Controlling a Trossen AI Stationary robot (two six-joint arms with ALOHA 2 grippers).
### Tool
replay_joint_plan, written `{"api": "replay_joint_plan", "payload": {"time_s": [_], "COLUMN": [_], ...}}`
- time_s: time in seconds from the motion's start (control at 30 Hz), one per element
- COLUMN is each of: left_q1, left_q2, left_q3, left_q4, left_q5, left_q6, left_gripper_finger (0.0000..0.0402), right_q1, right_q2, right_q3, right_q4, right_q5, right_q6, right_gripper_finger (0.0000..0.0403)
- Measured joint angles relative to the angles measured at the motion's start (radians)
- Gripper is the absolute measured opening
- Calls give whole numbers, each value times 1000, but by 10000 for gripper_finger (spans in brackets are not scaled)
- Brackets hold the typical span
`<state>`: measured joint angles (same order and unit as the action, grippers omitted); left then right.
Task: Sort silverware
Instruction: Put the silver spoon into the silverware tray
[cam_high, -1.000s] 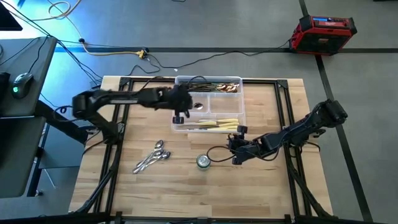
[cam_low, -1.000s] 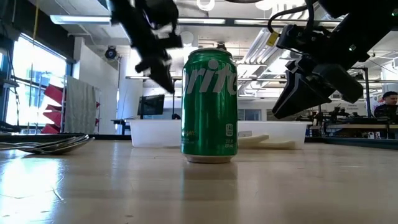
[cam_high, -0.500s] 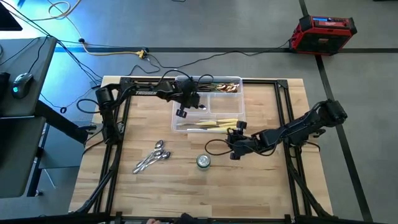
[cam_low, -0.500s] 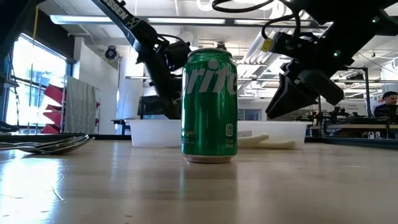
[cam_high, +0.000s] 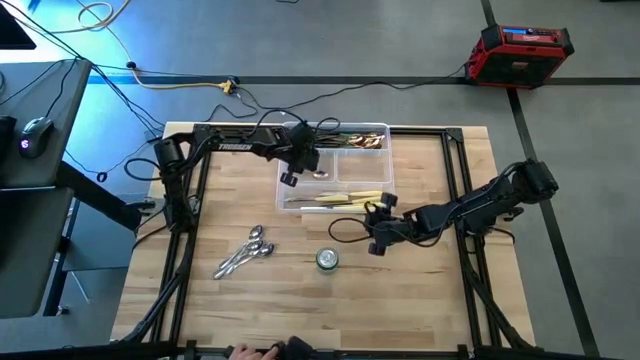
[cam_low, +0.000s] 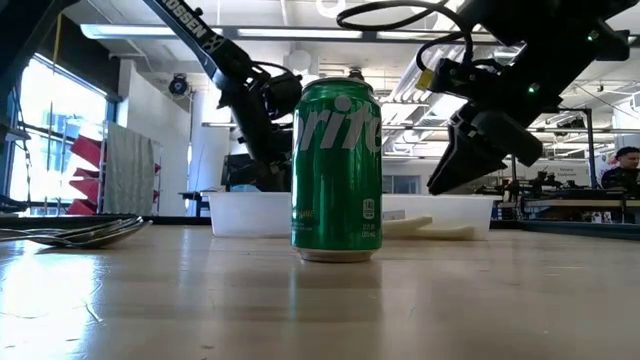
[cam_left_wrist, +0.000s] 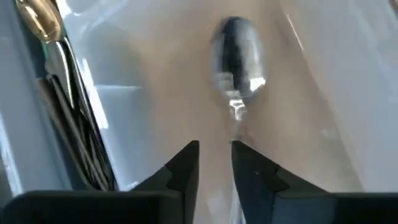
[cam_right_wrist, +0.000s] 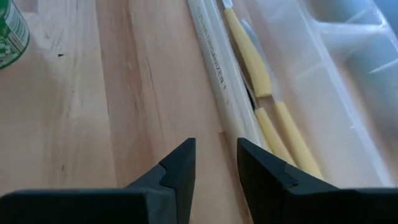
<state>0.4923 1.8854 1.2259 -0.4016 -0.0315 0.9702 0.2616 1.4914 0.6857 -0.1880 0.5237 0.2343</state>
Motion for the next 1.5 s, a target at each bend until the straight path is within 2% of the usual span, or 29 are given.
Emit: {"api": "replay_joint_plan", "payload": {"time_s": [0.1, 0.23, 0.37, 0.5, 0.77, 0.93, 1.03, 1.27, 1.4, 1.5], "left_q1": [-6, -39, -91, -164, -397, -539, -635, -805, -851, -858], "left_q2": [-14, -75, -184, -317, -543, -587, -587, -587, -582, -581], "left_q3": [28, 91, 110, 45, -285, -487, -566, -612, -612, -612], "left_q4": [-50, -197, -410, -539, -530, -486, -473, -429, -396, -386], "left_q5": [-94, -269, -285, -217, -112, 1, 0, -99, -178, -185], "left_q6": [-43, -202, -440, -754, -1245, -1567, -1727, -1941, -1987, -1999], "left_gripper_finger": [101, 113, 114, 105, 92, 92, 92, 92, 92, 92], "right_q1": [14, 50, 101, 161, 266, 316, 340, 362, 358, 358], "right_q2": [0, 0, 0, 0, 0, 0, 0, 0, 0, 0], "right_q3": [0, 0, 0, 0, -1, -1, -1, 0, 0, 0], "right_q4": [-14, -25, -34, -35, -21, 18, 53, 57, 57, 57], "right_q5": [-21, -24, -24, -23, 7, 53, 83, 131, 131, 130], "right_q6": [44, 91, 138, 183, 315, 371, 372, 370, 369, 369], "right_gripper_finger": [103, 103, 103, 103, 102, 103, 103, 103, 103, 103]}}
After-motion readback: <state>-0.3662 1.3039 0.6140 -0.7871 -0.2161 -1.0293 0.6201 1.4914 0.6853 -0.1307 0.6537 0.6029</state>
